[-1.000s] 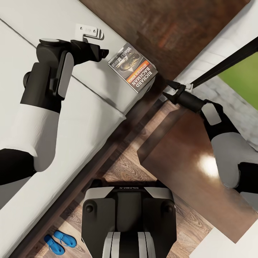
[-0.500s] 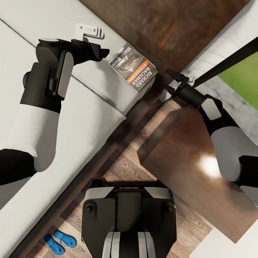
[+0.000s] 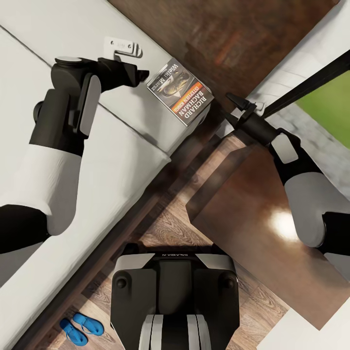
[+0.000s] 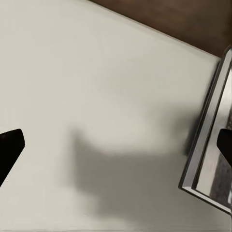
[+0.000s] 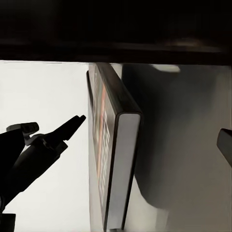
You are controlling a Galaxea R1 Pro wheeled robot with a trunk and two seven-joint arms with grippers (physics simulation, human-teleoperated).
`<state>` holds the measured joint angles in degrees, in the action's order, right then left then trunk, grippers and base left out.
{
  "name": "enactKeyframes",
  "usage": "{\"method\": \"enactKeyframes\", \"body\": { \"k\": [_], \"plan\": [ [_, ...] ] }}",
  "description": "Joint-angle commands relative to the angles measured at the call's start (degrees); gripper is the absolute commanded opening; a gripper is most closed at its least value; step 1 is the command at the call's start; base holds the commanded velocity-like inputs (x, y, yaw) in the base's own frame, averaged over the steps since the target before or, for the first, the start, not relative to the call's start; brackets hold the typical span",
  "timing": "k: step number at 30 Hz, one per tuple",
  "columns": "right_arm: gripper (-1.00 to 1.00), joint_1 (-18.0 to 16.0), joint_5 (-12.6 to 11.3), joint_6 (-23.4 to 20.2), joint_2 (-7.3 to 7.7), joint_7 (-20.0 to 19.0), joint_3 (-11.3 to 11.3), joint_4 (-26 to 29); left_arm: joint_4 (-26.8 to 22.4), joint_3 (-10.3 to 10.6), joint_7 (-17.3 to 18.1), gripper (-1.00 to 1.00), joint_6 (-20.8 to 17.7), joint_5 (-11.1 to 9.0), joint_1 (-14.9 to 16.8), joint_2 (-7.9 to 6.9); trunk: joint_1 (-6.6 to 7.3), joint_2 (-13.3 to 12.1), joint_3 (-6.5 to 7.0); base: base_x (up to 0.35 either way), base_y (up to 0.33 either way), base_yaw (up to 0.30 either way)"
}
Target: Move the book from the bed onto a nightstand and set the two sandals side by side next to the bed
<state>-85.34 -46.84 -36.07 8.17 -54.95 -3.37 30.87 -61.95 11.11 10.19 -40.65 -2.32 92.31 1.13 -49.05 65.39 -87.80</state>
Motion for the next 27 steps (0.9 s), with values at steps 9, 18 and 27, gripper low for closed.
{"method": "enactKeyframes", "body": {
  "k": [9, 18, 27],
  "plan": [
    [1.0, 0.04, -0.27, -0.34, 0.0, 0.11, -0.05, -0.44, -0.1, -0.03, 0.01, 1.0, -0.26, -0.23, -0.59, 0.01, -0.01, 0.03, -0.02, 0.0, 0.0, 0.0],
    [1.0, 0.08, -0.2, -0.32, -1.08, 0.25, -0.05, -0.69, -0.27, 0.0, 0.01, 1.0, -0.24, -0.23, -0.63, 0.01, -0.01, 0.03, -0.02, 0.0, 0.0, 0.001],
    [1.0, 0.09, -0.14, -0.32, -2.95, 0.45, -0.05, -0.72, -1.05, -0.03, 0.01, 1.0, -0.3, -0.23, -0.7, 0.01, -0.01, 0.03, -0.64, 0.0, 0.0, 0.108]
  ]
}}
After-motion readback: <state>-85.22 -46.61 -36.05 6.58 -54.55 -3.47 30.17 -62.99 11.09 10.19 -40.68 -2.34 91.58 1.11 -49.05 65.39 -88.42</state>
